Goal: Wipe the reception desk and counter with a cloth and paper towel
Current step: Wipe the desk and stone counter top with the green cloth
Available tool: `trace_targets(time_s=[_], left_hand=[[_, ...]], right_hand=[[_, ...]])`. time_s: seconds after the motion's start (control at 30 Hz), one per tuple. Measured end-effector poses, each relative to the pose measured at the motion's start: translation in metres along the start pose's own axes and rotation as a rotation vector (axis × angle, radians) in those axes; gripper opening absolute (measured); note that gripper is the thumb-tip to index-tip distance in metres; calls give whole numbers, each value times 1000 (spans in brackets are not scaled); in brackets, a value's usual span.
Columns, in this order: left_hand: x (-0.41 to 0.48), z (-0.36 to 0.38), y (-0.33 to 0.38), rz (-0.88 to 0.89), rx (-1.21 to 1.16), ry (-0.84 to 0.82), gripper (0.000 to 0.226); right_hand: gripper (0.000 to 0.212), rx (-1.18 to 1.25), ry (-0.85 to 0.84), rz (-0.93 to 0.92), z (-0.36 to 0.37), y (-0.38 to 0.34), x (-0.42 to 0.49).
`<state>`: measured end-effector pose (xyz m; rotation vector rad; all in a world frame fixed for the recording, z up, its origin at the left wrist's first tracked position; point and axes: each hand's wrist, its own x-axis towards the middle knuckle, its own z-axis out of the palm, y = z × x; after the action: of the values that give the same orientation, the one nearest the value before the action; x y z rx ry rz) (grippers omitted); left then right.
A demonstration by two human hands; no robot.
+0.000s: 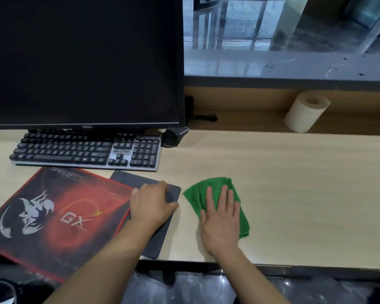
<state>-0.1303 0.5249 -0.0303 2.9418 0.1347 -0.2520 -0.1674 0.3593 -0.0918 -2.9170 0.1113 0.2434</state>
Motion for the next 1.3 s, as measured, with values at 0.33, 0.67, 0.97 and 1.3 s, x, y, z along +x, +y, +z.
trace_targets(time_s=[0.33, 0.67, 0.97, 1.3], left_hand=[[0, 10, 7, -35, 190, 30, 10], [18, 12, -30, -119, 11, 116, 11], [37, 10, -53, -77, -47, 168, 17], [36, 20, -31, -79, -67, 58, 25]], right_hand=[[60, -123, -93, -201, -21, -27, 94], [60, -60, -38, -274, 15, -34, -22], [60, -141, -59, -335, -13, -66, 111], [60, -95, -14, -431, 13, -19, -20]])
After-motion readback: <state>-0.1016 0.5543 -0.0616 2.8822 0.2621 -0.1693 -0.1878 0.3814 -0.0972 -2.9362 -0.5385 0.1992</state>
